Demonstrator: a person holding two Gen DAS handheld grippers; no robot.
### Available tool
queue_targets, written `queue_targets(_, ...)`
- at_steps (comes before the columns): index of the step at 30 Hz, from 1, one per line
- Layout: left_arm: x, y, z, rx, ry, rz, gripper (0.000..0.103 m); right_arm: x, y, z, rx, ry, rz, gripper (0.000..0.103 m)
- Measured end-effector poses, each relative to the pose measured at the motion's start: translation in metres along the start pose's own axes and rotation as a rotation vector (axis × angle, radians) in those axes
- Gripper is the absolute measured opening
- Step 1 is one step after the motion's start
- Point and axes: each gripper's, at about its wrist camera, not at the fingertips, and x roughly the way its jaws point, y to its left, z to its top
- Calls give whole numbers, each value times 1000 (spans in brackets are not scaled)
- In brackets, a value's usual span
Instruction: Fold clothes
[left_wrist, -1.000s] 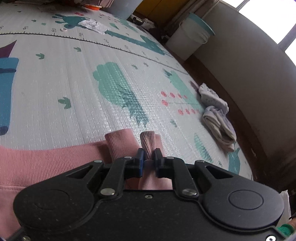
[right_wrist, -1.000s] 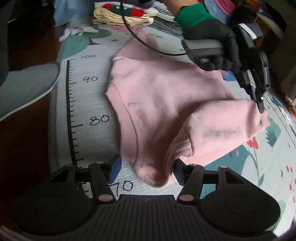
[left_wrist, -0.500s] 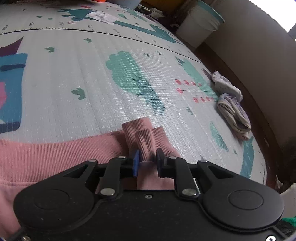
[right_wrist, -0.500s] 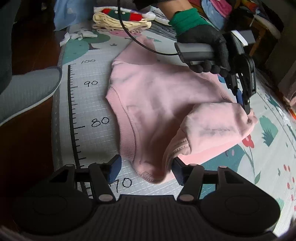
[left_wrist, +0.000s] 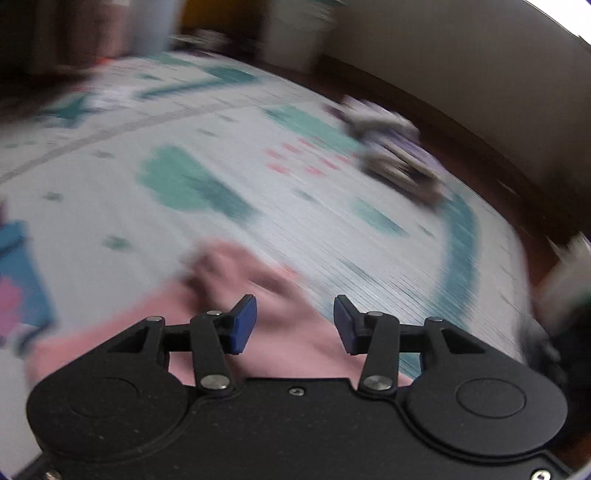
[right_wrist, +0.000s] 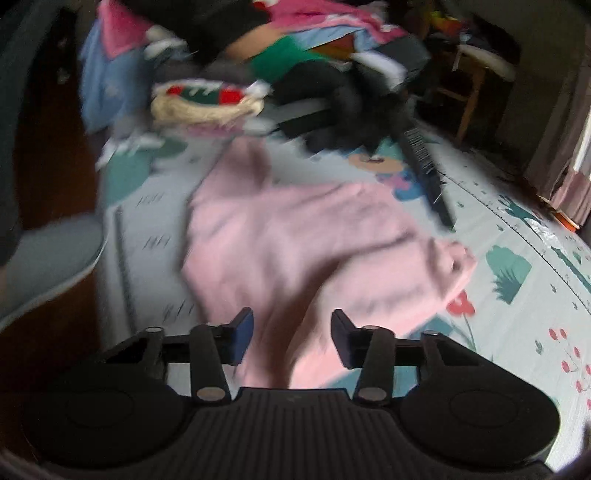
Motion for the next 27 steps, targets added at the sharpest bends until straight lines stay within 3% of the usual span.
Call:
queue_targets(2, 11, -19, -15, 73, 63, -22, 44, 22, -15, -3, 111, 53, 19, 36)
queue_targets(5, 35, -33, -36, 128, 145, 54, 43, 51, -27, -28, 267, 134, 51, 37)
queue_targets(8, 40, -34, -40, 163, 162, 54, 43, 50, -23, -30, 240, 110, 37, 36)
queue_targets(12, 27, -22, -18, 131, 60, 83, 43, 33, -23, -23, 229, 9, -15, 36)
queue_targets(15, 37, -12, 1, 130, 17, 116, 43, 51, -23, -24, 244, 90, 27, 40)
queue_targets(17, 56, -7, 9, 141, 44, 141, 43, 56, -16, -26, 199, 112, 21, 41)
queue_targets(21, 66, -6, 18, 165, 70, 155, 43, 39, -8, -22, 150, 19, -5, 42)
queue_targets(24, 71, -7, 24, 186, 83, 162, 42, 58, -9, -33, 178, 137, -1, 44)
queue_targets(27, 75, -8, 30, 206, 97, 168, 42, 65, -3, -29, 141, 130, -4, 46)
